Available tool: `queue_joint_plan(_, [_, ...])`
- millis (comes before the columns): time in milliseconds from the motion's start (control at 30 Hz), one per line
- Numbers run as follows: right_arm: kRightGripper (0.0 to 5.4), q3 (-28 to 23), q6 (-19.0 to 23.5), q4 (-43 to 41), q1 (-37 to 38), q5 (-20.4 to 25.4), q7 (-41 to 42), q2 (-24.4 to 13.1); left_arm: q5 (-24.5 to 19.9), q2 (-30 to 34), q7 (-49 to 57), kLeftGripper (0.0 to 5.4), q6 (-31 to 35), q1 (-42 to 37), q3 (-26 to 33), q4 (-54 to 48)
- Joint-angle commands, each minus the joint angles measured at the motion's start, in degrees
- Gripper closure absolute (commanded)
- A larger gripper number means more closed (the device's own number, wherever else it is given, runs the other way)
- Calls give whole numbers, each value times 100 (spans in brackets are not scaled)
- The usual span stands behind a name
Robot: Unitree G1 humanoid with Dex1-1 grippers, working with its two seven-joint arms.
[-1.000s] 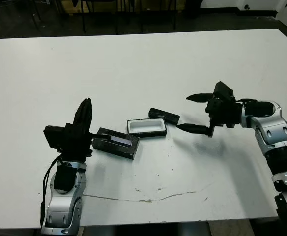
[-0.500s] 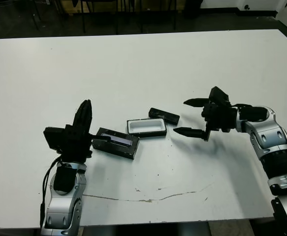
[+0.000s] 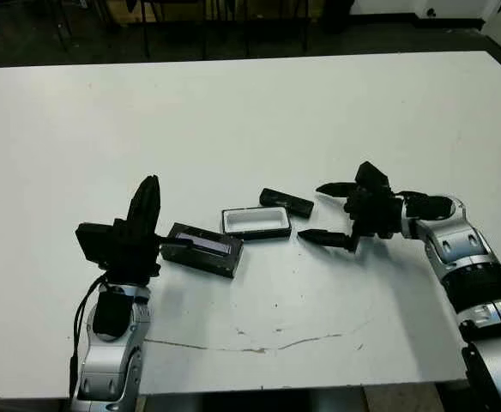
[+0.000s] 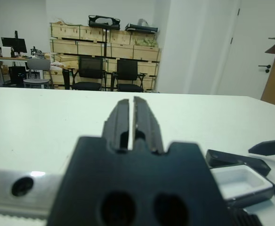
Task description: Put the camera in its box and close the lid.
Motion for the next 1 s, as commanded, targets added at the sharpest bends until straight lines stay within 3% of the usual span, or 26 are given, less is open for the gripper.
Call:
queue_joint_plan(33, [2, 83, -111, 170, -58, -131, -30, 83, -4, 44, -1, 540, 73, 82, 17, 61])
queue_joint_plan(567, [4, 136, -345, 559, -138, -254, -139, 283, 59, 42, 43, 540, 81, 108, 7, 28])
queue_joint_plan(700, [50, 126, -394, 641, -145, -262, -193, 311, 39, 38, 30, 540, 46, 105, 11, 50])
queue_joint_plan(1000, [210, 180, -425, 694, -169, -336, -360, 311, 35, 47, 35, 540, 89, 109, 11, 28])
